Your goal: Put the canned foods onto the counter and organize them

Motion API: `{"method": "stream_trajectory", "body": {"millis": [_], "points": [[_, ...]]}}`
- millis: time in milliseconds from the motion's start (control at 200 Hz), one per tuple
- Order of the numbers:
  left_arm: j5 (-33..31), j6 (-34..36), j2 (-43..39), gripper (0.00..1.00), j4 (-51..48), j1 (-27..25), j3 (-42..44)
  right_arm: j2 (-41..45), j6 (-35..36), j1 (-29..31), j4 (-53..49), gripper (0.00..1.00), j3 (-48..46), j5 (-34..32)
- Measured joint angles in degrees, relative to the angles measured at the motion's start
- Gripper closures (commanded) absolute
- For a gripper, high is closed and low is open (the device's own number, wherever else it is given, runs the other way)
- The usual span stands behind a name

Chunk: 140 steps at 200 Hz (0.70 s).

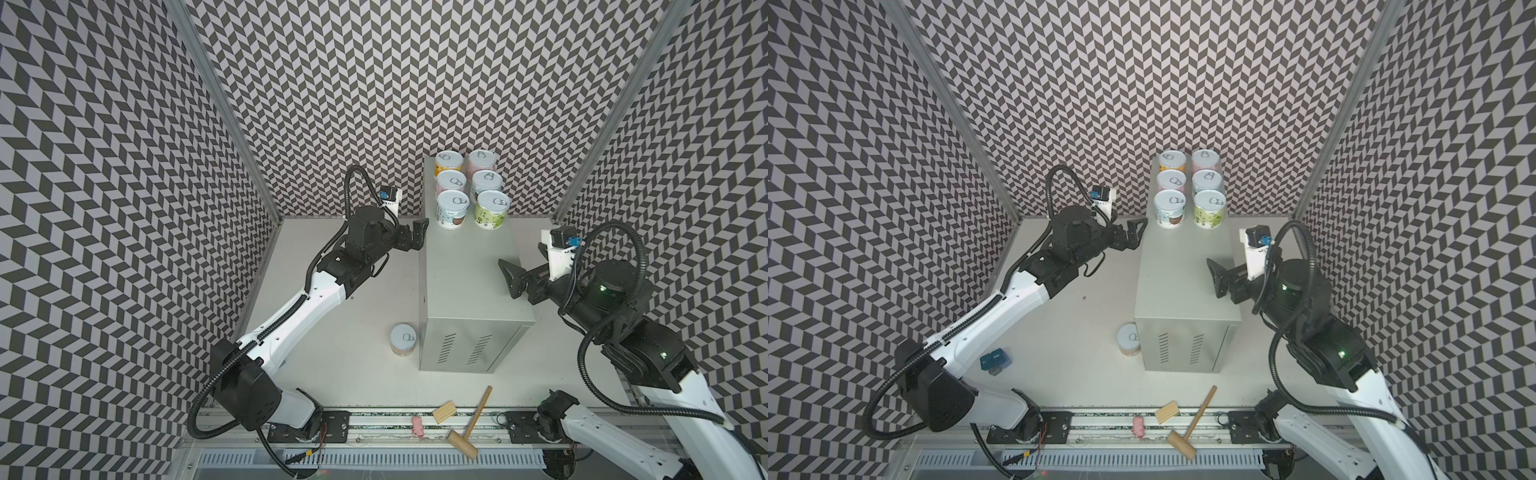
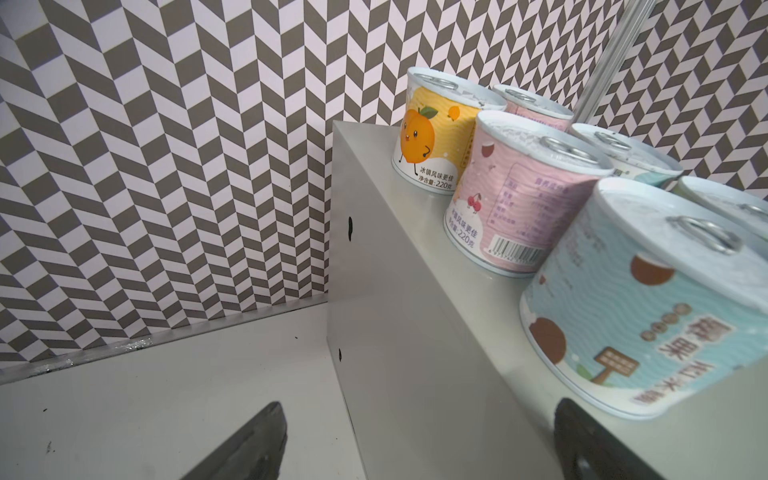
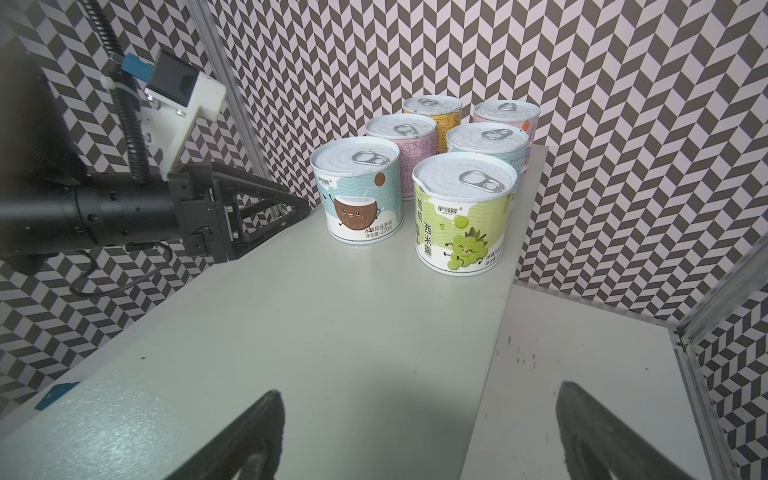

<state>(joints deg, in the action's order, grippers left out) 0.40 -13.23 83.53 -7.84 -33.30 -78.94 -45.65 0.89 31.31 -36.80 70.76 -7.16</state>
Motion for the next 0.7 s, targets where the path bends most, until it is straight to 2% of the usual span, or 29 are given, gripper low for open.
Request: {"method": "stream_trajectory", "body": {"millis": [401,701], "points": [[2.69,-0.2,4.92,0.0,1.75,1.84,-3.82,0.74,0.02,0.0,0.02,0.01,-0.02,-0.02],[4.92,-0.15,5.31,0.0,2.23,1.84,-4.17,1.11,-0.02,0.0,0.02,0.01,-0.79,-0.02]]}}
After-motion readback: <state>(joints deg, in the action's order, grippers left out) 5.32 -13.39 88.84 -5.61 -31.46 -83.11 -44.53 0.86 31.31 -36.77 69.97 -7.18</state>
